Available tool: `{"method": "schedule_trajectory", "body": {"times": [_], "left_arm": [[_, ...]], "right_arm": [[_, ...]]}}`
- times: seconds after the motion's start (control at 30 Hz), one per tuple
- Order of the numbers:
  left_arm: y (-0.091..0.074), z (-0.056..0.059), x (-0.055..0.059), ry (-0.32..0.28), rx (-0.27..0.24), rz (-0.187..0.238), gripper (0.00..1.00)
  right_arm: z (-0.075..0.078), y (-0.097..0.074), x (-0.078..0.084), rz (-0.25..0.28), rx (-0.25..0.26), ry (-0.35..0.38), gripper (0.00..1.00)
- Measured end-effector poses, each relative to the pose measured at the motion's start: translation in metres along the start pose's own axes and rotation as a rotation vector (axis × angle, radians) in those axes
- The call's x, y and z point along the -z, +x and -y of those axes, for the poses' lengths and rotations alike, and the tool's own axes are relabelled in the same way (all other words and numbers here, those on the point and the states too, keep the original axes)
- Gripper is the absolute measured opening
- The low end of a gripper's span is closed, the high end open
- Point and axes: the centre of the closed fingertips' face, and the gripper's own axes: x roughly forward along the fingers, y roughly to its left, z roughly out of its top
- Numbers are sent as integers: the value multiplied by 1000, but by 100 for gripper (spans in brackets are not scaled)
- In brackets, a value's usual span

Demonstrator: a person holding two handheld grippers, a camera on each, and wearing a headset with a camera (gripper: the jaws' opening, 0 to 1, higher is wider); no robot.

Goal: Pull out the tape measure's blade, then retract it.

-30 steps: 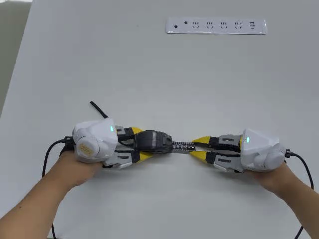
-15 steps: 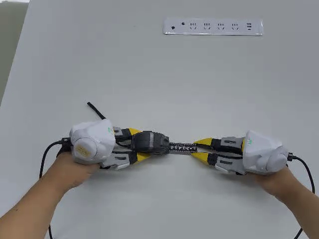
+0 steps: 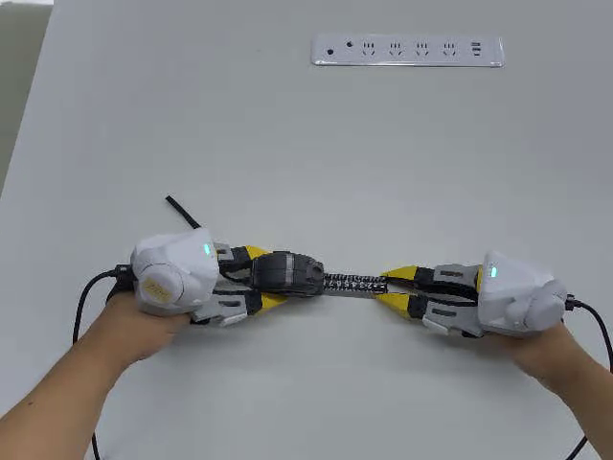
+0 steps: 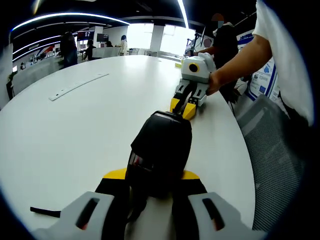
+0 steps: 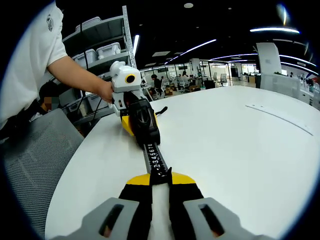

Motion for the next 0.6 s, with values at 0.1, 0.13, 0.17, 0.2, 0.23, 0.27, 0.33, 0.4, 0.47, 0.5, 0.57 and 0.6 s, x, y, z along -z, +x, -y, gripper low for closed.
{"method": "schedule_trajectory", "body": {"times": [0.1, 0.13, 0.17, 0.2, 0.23, 0.27, 0.33, 0.4, 0.47, 0.5, 0.57, 0.6], "left_arm": [[0, 0, 0, 1, 1, -1, 29], [0, 0, 0, 1, 1, -1, 29], [0, 0, 0, 1, 1, -1, 29], [0, 0, 0, 3, 1, -2, 29], [0, 0, 0, 4, 1, -3, 29], [0, 0, 0, 3, 1, -4, 29], [0, 0, 0, 1, 0, -3, 29], [0, 0, 0, 2, 1, -3, 29], [0, 0, 0, 1, 2, -3, 29], [0, 0, 0, -1, 2, -4, 29], [0, 0, 0, -1, 2, -4, 29], [0, 0, 0, -1, 2, -5, 29]], "right_arm": [[1, -3, 1, 0, 5, 4, 9], [1, -3, 1, 0, 6, 3, 9], [1, -4, 1, -1, 7, 3, 9], [1, -5, 2, -3, 7, 2, 9], [1, -7, 3, -4, 7, 4, 9], [2, -8, 3, 0, 10, 5, 9], [3, -11, 3, 0, 16, 10, 9], [3, -12, 4, -2, 16, 16, 9], [3, -14, 5, -3, 20, 11, 9], [4, -16, 5, -3, 24, 12, 9], [4, -19, 6, -1, 29, 16, 9], [5, -20, 7, 0, 30, 18, 9]]}}
